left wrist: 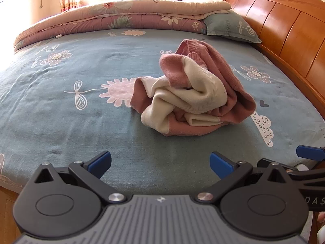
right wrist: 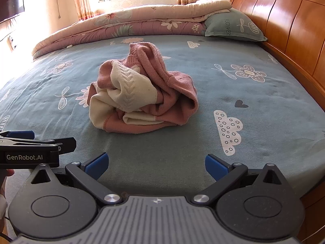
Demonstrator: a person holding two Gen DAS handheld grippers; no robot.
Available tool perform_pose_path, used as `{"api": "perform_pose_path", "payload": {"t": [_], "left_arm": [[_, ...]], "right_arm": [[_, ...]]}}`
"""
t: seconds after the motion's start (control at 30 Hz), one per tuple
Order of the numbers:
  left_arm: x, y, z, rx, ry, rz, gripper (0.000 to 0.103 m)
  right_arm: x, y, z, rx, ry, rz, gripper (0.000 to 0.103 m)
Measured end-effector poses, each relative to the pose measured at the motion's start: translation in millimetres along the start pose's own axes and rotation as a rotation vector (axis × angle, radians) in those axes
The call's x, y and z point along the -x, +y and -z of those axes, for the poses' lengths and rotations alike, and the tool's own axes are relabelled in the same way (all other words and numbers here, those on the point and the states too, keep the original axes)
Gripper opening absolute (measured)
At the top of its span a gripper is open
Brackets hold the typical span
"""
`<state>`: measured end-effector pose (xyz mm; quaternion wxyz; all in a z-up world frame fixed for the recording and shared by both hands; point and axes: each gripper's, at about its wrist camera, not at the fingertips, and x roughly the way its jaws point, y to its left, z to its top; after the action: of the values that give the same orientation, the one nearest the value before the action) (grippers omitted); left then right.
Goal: Fold clothes
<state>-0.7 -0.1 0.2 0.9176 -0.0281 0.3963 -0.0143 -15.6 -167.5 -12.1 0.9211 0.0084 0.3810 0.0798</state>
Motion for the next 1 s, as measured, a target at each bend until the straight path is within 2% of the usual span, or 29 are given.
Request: {"api": "perform_pose_path", "payload": {"t": [0.53, 1.0], "left_arm": [[-5, 1, 0, 0.007, 0.001, 0.002, 0.103], [-23, 7, -5, 0.006, 0.025, 0.000, 0.103]], "right_arm": [[-5, 2, 1, 0.007, 0.015, 0.010, 0.103], [-33, -2, -11, -0.004, 0.059, 0.042, 0.103]]}}
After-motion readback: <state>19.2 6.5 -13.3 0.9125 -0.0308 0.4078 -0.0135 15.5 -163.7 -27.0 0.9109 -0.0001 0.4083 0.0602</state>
